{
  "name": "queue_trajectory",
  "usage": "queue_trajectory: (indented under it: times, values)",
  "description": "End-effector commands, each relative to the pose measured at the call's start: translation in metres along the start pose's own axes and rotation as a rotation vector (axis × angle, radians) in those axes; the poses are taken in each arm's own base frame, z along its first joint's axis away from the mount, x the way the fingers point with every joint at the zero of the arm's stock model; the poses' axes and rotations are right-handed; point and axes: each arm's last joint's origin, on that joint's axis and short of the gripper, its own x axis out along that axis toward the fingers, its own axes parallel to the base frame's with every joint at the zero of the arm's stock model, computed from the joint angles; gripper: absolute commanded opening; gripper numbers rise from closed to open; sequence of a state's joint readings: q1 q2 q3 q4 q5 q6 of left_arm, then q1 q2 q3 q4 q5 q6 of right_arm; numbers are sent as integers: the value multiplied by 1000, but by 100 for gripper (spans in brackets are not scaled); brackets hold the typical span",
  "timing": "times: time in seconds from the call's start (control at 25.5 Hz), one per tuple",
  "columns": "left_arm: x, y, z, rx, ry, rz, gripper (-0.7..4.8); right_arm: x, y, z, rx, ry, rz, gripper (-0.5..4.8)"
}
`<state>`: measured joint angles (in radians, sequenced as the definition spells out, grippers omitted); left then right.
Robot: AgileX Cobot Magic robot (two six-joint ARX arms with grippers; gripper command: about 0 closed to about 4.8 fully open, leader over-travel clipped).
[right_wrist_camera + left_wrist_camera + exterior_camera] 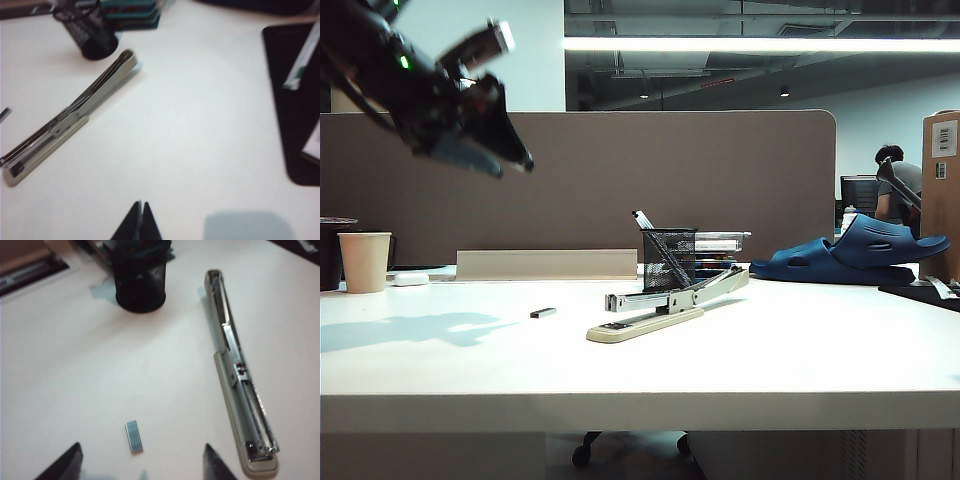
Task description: Pick up a set of staples and put them into the open stapler.
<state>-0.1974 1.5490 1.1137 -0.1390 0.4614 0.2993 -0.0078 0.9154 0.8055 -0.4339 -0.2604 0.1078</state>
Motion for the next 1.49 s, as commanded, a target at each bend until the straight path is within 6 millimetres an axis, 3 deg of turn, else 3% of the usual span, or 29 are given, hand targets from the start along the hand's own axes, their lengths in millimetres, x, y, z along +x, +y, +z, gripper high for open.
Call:
queue_trajectory:
  times: [0.04, 0.24, 0.35, 0.67, 0.82, 1.3, 1.49]
  values:
    - [15, 6, -6, -33, -1, -3, 312, 8, -1, 3, 2, 8, 13, -5]
    - [44, 15, -26, -90, 33, -16, 315, 22, -5, 0, 15, 56, 8, -5]
    - [59, 19, -36, -108, 68, -25, 352, 28, -6, -2, 23, 84, 27, -5]
    - [100, 37, -27, -136, 159, -38, 371, 40, -7, -5, 39, 133, 130, -5]
    - [111, 38, -31, -147, 192, -56, 371, 41, -5, -4, 42, 137, 215, -5]
    - [127, 37, -56, -137, 305, -45, 367, 42, -5, -5, 44, 139, 220, -5]
    - [127, 33, -60, -147, 357, -40, 325, 42, -5, -4, 43, 138, 220, -5]
